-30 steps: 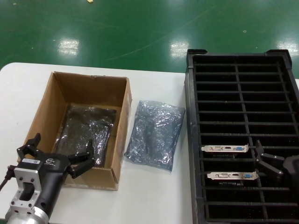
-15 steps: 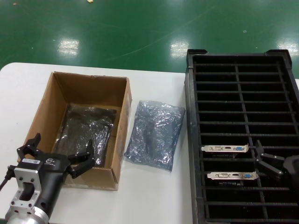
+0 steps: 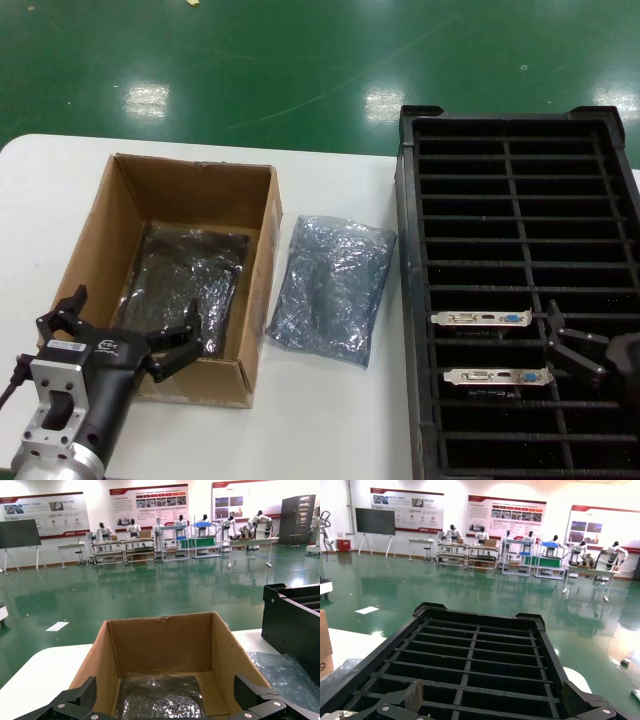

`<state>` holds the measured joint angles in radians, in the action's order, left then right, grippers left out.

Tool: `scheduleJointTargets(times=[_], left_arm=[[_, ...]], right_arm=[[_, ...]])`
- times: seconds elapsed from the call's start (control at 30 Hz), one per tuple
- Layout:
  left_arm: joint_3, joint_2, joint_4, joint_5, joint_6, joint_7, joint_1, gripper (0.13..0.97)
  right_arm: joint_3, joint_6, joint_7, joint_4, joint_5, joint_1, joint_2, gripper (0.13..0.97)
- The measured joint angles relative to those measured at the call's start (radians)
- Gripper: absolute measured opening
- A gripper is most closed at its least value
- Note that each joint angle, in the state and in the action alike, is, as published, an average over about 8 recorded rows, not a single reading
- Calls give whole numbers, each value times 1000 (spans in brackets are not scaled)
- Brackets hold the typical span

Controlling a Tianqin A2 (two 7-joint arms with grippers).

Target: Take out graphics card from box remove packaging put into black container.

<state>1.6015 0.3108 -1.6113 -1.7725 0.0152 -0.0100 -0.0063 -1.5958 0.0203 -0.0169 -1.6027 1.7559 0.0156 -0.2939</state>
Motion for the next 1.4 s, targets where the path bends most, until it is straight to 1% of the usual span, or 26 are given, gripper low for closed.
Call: scheduleJointTargets(times=[1.4], left_arm=[[0,0,0,0,0,0,0,966]], right_arm=[[0,0,0,0,0,0,0,966]])
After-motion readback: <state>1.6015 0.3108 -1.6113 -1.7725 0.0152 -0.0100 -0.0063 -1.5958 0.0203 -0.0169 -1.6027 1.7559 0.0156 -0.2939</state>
